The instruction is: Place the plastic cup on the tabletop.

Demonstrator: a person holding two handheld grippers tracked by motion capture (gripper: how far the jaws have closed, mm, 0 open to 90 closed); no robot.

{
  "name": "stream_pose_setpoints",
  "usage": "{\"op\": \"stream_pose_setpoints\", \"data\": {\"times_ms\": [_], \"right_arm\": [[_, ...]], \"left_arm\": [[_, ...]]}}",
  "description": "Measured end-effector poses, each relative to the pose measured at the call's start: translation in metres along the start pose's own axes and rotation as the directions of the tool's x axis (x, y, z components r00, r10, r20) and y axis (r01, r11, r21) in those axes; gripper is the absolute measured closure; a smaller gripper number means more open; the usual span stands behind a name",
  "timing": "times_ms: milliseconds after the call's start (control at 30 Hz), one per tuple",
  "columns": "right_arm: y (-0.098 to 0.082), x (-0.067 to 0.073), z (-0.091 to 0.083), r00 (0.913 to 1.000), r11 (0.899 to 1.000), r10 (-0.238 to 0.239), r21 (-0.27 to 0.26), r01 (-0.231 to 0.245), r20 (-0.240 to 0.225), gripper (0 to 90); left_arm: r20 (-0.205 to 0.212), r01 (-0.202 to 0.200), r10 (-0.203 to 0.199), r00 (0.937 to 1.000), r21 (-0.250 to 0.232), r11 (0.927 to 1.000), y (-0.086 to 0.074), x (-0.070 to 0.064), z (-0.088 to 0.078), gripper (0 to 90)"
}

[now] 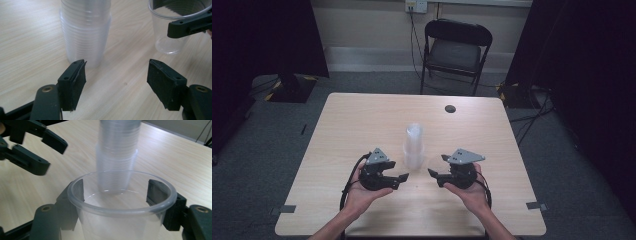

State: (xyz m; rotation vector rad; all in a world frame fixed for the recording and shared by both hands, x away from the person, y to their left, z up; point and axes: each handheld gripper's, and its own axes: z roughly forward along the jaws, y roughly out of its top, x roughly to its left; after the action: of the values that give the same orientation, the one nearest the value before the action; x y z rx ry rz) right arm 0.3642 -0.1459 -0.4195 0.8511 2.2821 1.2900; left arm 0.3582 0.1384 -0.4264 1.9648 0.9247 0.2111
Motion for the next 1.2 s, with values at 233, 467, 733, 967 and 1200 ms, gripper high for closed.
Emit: {"op": "stream_pose_setpoints", "data": {"times_ms": [233, 467, 733, 967, 1200], "right_arm": [[0.014, -0.013, 0.000, 0.9997, 0.999, 0.010, -0.032, -0.009, 0.021, 29.2], [0.015, -0.032, 0.011, 0.9974, 0.999, 0.042, -0.020, -0.041, 0.059, 29.2], [0.020, -0.049, 0.016, 0.9900, 0.993, 0.106, -0.053, -0.101, 0.094, 29.3], [0.018, -0.071, 0.029, 0.9767, 0.983, 0.178, -0.073, -0.170, 0.120, 29.6], [0.018, -0.085, 0.043, 0.9651, 0.978, 0.205, -0.066, -0.197, 0.162, 29.3]], "left_arm": [[-0.035, -0.026, 0.027, 0.9990, 0.014, 0.9996, -0.001, 0.011, -0.020, 30.8], [-0.044, -0.014, 0.015, 0.9989, 0.017, 0.9998, -0.014, 0.022, -0.034, 30.0], [-0.053, -0.040, 0.044, 0.9976, 0.068, 0.9969, -0.030, 0.022, -0.040, 32.3], [-0.063, -0.010, 0.013, 0.9979, 0.053, 0.9985, -0.036, 0.031, -0.041, 32.8], [-0.100, 0.016, -0.010, 0.9949, 0.059, 0.9981, -0.042, 0.034, -0.040, 26.9]]}}
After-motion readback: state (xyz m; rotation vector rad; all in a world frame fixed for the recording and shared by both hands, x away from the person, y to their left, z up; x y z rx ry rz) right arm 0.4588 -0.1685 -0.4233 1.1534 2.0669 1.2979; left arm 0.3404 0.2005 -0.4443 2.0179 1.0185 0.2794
